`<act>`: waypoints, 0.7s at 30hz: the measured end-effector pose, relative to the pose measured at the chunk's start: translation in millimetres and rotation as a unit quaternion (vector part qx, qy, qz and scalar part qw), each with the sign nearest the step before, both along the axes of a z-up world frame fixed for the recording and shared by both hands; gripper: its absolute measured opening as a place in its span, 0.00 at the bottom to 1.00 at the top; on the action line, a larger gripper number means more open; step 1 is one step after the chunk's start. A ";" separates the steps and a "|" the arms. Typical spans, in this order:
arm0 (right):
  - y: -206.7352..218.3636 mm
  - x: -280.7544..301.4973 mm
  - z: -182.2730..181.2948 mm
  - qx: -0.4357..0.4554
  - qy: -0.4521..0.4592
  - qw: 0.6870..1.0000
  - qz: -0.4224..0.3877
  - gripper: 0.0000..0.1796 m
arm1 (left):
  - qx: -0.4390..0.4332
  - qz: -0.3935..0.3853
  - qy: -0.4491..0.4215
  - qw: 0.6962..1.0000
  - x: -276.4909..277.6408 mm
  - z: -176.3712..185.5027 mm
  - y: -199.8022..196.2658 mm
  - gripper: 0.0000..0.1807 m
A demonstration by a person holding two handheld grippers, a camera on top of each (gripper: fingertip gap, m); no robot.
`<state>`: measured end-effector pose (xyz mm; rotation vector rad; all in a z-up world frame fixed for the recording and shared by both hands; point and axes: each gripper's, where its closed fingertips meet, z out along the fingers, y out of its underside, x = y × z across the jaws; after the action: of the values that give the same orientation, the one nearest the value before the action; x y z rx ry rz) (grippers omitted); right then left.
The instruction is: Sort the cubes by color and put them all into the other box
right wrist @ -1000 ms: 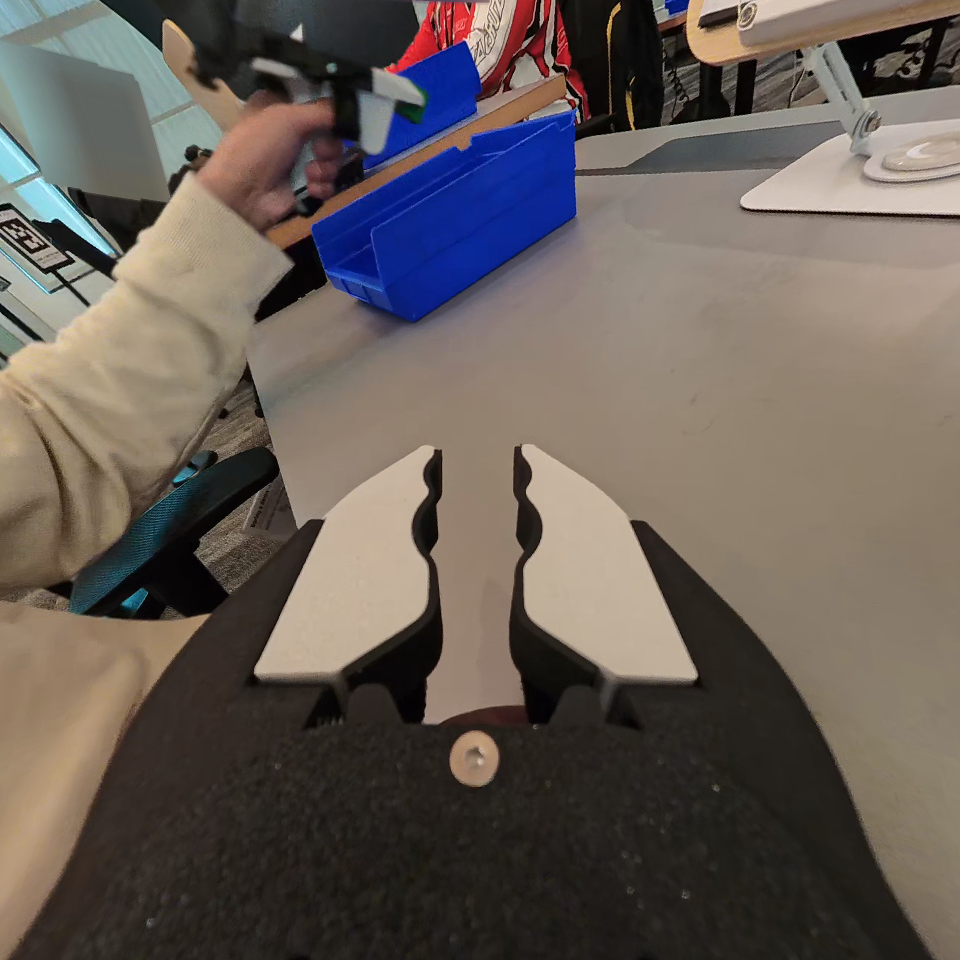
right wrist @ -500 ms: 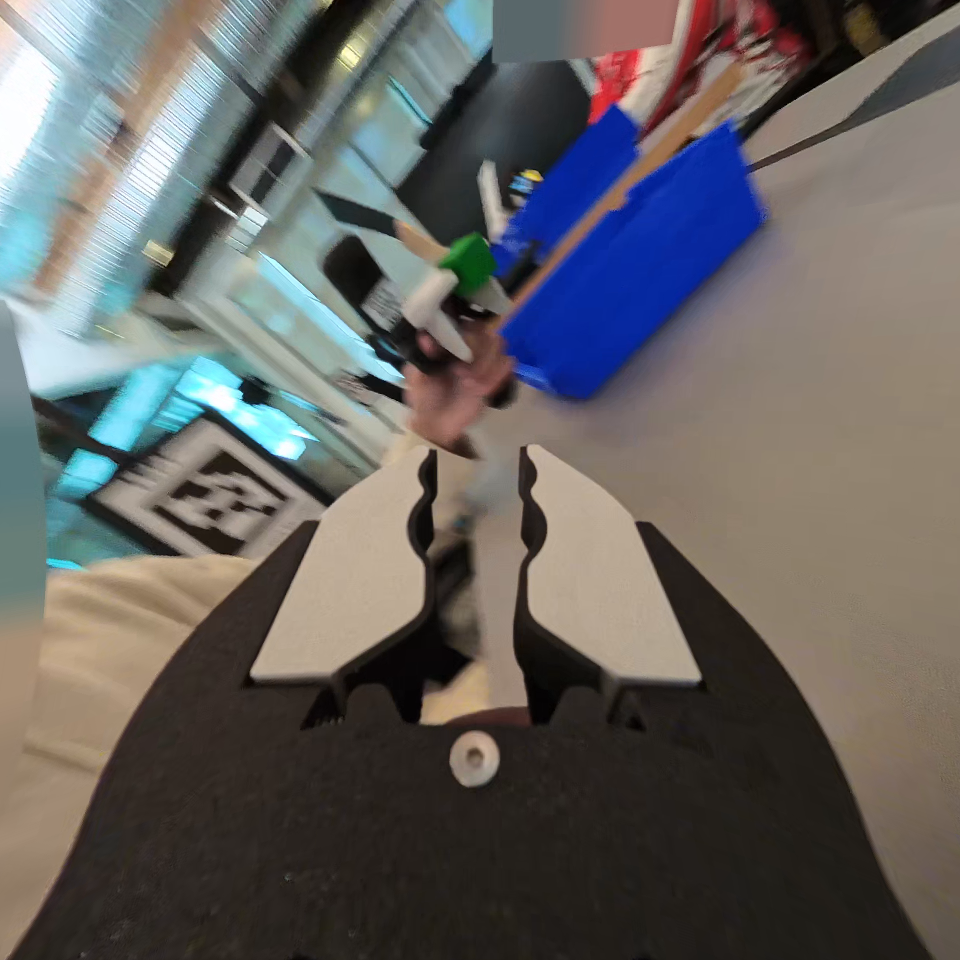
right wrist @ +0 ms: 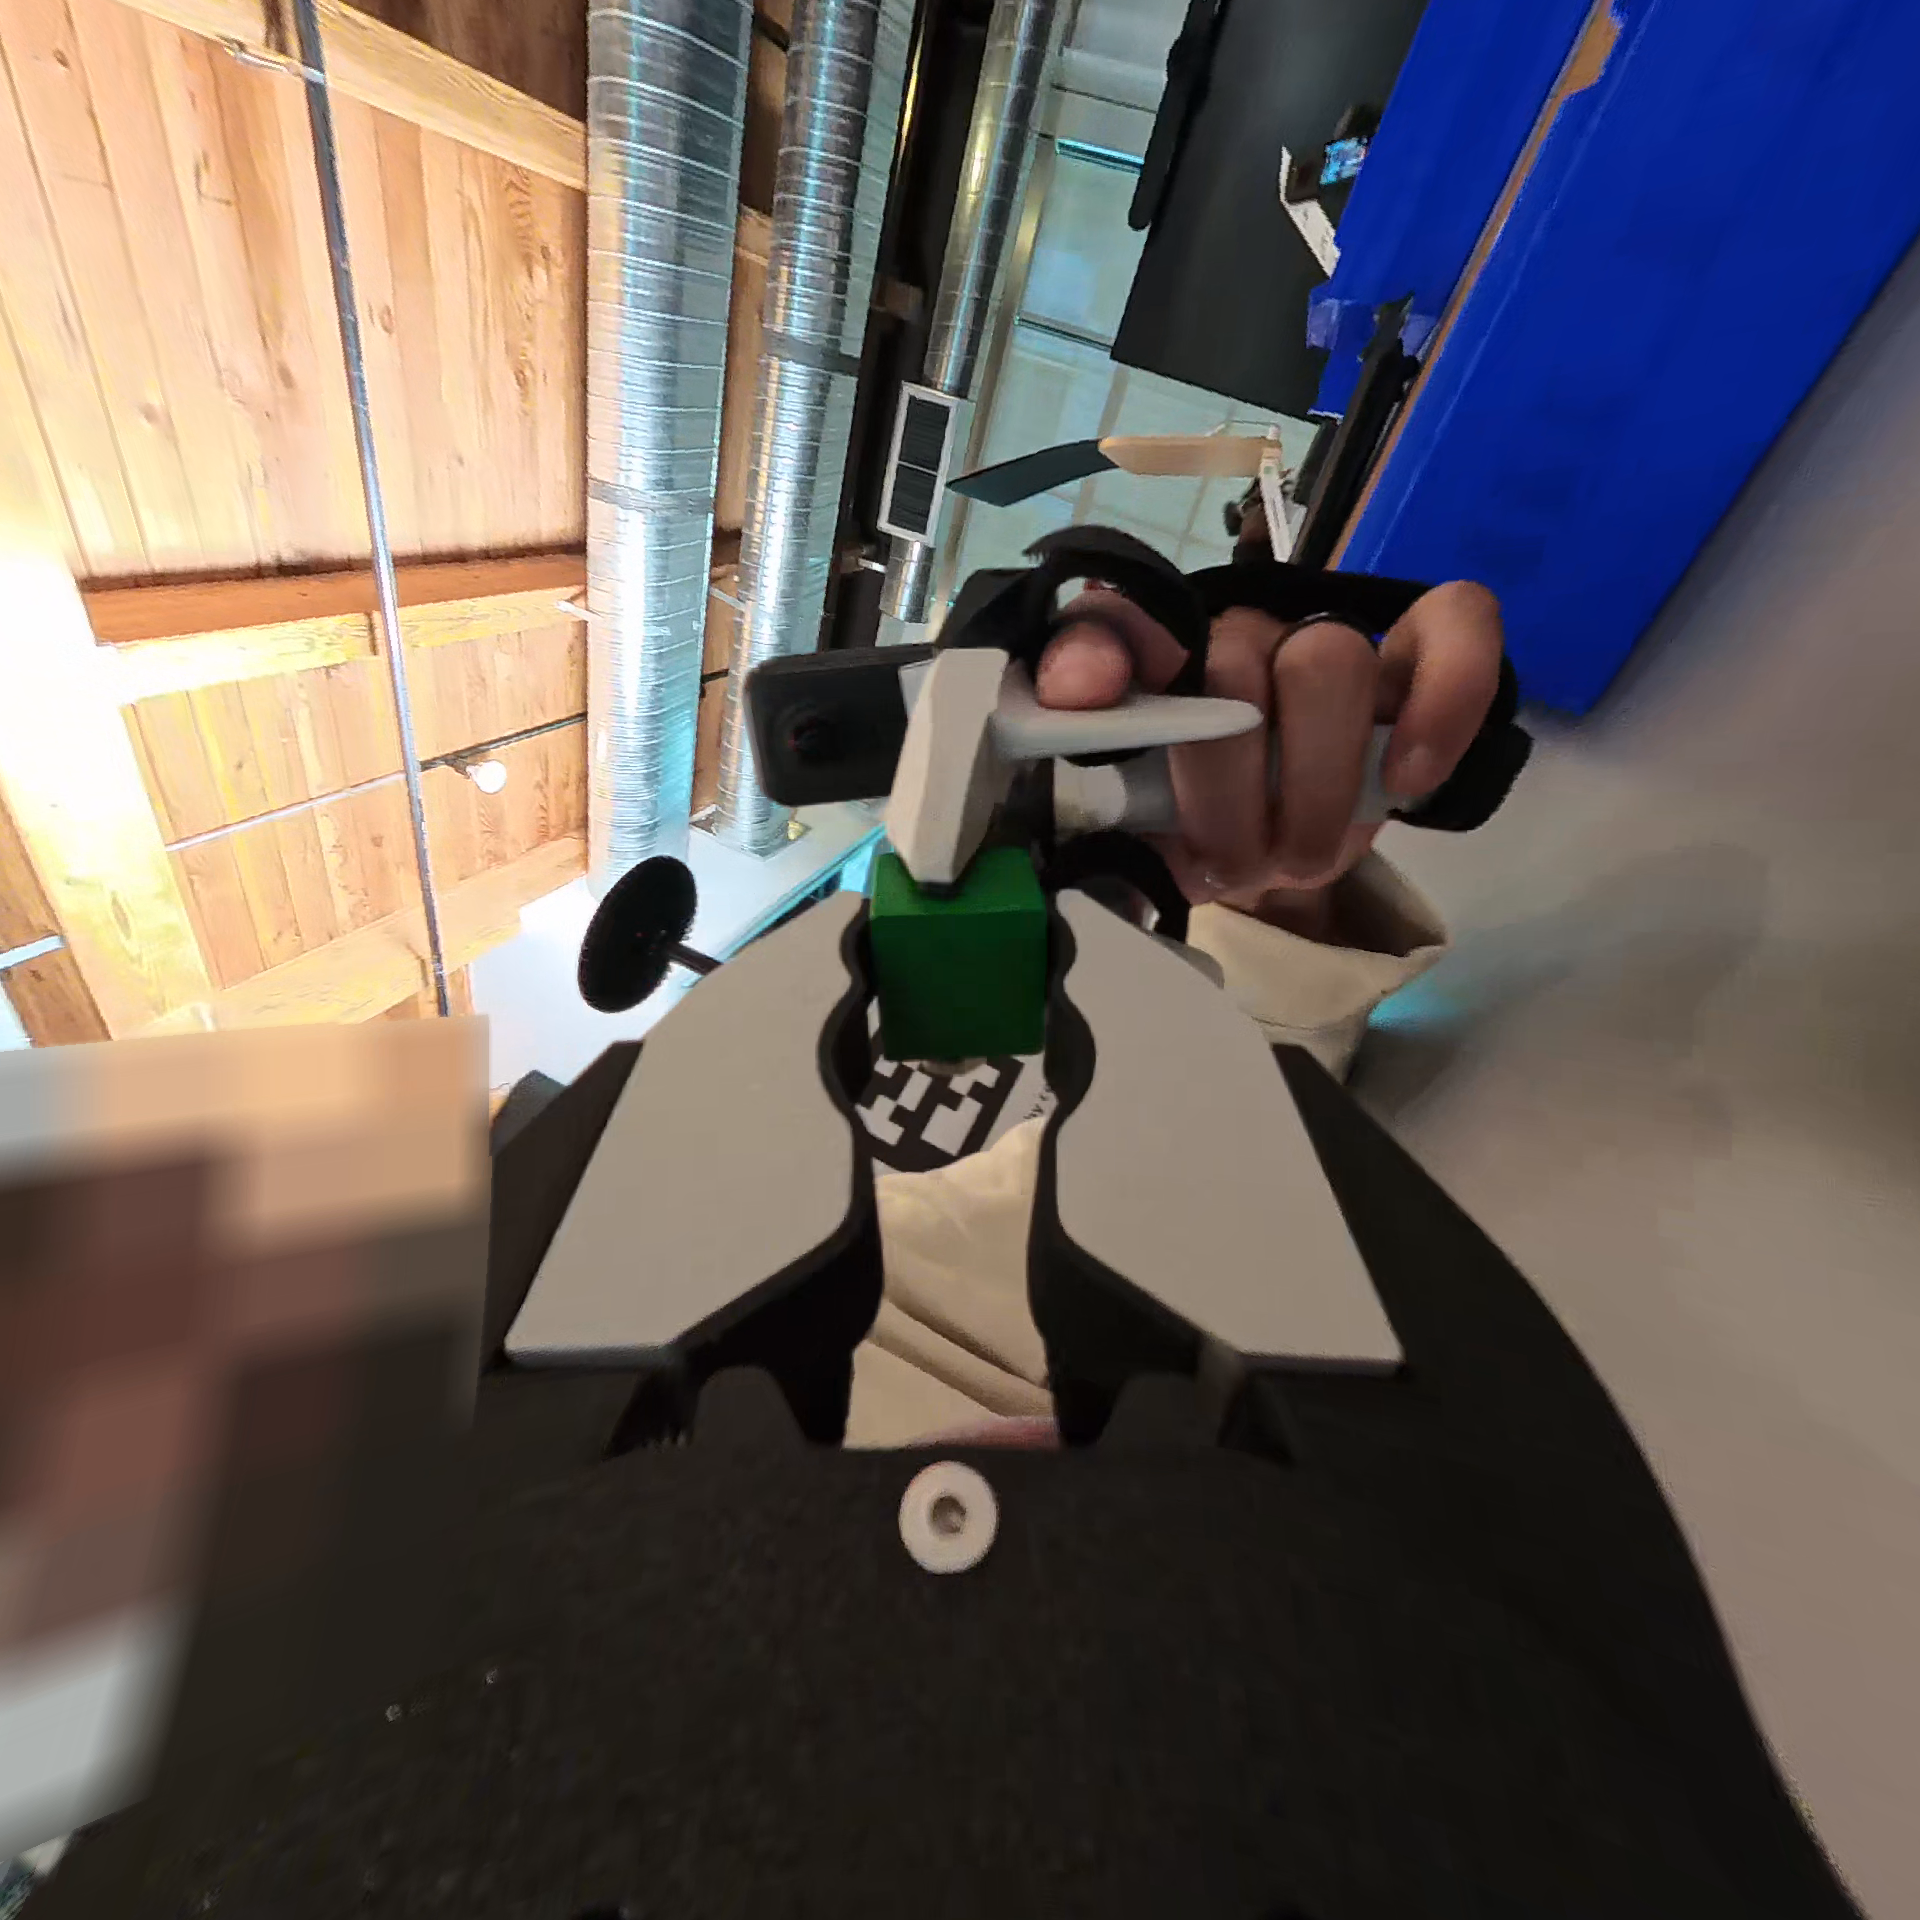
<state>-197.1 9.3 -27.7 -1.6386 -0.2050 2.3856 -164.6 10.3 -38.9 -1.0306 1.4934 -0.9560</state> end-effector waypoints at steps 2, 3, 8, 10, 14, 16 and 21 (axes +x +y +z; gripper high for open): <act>2.8 2.7 -6.7 0.001 -0.011 1.000 -0.016 0.16 | -0.010 0.020 0.017 1.000 1.2 -6.2 3.3 0.15; 3.6 4.8 -6.8 -0.001 -0.004 1.000 -0.019 0.16 | -0.008 0.035 0.017 0.999 -0.1 -5.7 4.5 0.16; 4.4 27.0 -5.0 0.033 -0.016 0.998 -0.051 0.16 | -0.065 0.124 -0.007 0.990 -33.2 14.8 -0.9 0.34; -1.4 37.8 -10.1 0.093 -0.060 0.991 -0.081 0.16 | -0.136 0.193 -0.014 0.972 -52.4 15.4 -1.1 0.35; -14.4 60.7 -36.0 0.214 -0.190 0.944 -0.164 0.16 | -0.307 0.340 0.022 0.889 -90.8 -33.9 -4.2 0.28; -18.5 73.4 -45.3 0.259 -0.242 0.911 -0.211 0.16 | -0.367 0.374 0.021 0.851 -104.3 -60.3 -9.4 0.29; -30.7 88.1 -53.2 0.321 -0.312 0.858 -0.252 0.16 | -0.423 0.333 0.026 0.843 -102.2 -85.3 -29.5 0.30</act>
<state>-109.0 -21.4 -80.9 -1.7540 -0.5352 1.1610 -266.7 -19.2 -124.2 -2.0474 0.5814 -1.0643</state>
